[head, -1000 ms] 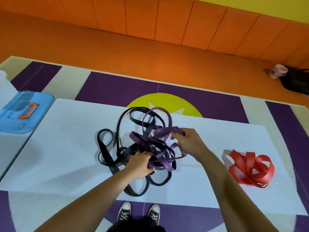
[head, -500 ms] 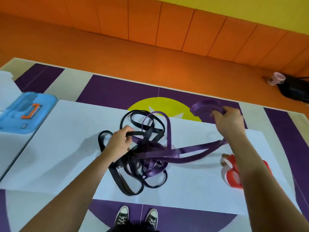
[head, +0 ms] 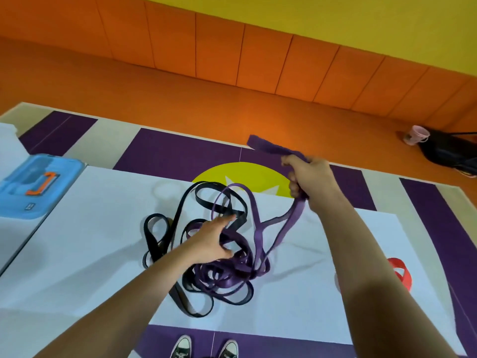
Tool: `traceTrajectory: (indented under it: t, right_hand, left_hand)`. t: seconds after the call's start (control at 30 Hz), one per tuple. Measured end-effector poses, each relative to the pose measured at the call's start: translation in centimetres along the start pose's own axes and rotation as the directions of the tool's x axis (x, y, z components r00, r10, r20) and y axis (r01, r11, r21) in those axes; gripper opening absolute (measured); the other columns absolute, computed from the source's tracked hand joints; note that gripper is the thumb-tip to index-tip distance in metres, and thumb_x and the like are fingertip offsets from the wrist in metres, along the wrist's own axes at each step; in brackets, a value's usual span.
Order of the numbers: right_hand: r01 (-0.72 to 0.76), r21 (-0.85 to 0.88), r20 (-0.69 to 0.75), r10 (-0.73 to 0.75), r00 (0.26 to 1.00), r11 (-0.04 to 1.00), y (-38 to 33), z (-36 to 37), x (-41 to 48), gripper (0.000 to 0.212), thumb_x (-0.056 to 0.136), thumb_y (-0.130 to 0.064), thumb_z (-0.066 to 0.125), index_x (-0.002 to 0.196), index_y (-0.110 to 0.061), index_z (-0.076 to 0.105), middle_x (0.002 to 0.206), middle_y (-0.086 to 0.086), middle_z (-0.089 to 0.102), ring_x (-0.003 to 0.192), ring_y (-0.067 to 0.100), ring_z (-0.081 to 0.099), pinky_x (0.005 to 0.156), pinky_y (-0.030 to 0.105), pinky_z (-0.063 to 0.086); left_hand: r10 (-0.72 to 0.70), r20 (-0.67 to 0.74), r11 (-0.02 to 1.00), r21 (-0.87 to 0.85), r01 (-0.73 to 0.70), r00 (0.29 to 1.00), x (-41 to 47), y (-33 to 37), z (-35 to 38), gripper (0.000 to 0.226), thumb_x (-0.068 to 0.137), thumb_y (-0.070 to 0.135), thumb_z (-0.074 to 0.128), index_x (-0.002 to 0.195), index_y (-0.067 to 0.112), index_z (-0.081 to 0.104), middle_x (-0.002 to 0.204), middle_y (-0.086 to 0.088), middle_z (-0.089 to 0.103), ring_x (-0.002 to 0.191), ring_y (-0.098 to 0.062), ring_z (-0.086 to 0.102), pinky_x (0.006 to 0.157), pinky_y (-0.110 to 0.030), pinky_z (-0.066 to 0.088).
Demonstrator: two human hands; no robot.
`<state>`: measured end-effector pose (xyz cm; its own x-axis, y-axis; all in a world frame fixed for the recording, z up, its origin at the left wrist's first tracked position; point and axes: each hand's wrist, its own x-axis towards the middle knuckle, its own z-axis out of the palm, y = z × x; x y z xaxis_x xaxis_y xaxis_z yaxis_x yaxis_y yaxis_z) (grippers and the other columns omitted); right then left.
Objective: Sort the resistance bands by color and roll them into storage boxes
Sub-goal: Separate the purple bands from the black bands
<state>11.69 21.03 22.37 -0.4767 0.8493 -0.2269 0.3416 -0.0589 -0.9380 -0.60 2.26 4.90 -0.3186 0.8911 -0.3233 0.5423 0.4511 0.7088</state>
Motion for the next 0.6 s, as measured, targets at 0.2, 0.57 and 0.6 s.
traceTrajectory:
  t: [0.2, 0.57, 0.6]
  right_hand:
    - [-0.198, 0.346, 0.132, 0.161, 0.978, 0.917, -1.1, 1.3, 0.2, 0.014, 0.094, -0.011, 0.063, 0.081, -0.011, 0.058, 0.054, 0.001, 0.045, 0.041, 0.016, 0.040, 0.041, 0.024, 0.032]
    - [-0.357, 0.215, 0.076, 0.349, 0.934, 0.909, 4.8, -0.4, 2.8, 0.024, 0.094, -0.035, 0.068, 0.086, -0.014, 0.059, 0.065, 0.004, 0.066, 0.068, 0.022, 0.069, 0.063, 0.032, 0.054]
    - [-0.392, 0.176, 0.050, 0.389, 0.920, 0.903, 5.6, -0.5, 2.7, 0.035, 0.093, -0.047, 0.067, 0.086, -0.014, 0.060, 0.069, 0.004, 0.068, 0.073, 0.023, 0.070, 0.066, 0.033, 0.055]
  left_hand:
    - [0.170, 0.019, 0.925, -0.347, -0.153, 0.985, 1.2, 6.2, 4.1, 0.087, 0.075, 0.033, 0.088, 0.149, 0.030, 0.043, 0.141, 0.017, 0.056, 0.129, 0.001, 0.051, 0.111, -0.022, 0.039]
    - [0.107, -0.199, 0.916, -0.361, -0.174, 0.974, -2.4, 5.7, -0.1, 0.008, 0.098, 0.018, 0.067, 0.100, 0.024, 0.063, 0.096, 0.007, 0.073, 0.089, -0.004, 0.068, 0.083, -0.023, 0.052]
    - [0.123, -0.223, 0.913, -0.357, -0.198, 0.967, -2.7, 6.0, -1.1, 0.012, 0.096, 0.012, 0.068, 0.099, 0.023, 0.064, 0.096, 0.006, 0.072, 0.089, -0.007, 0.067, 0.082, -0.023, 0.050]
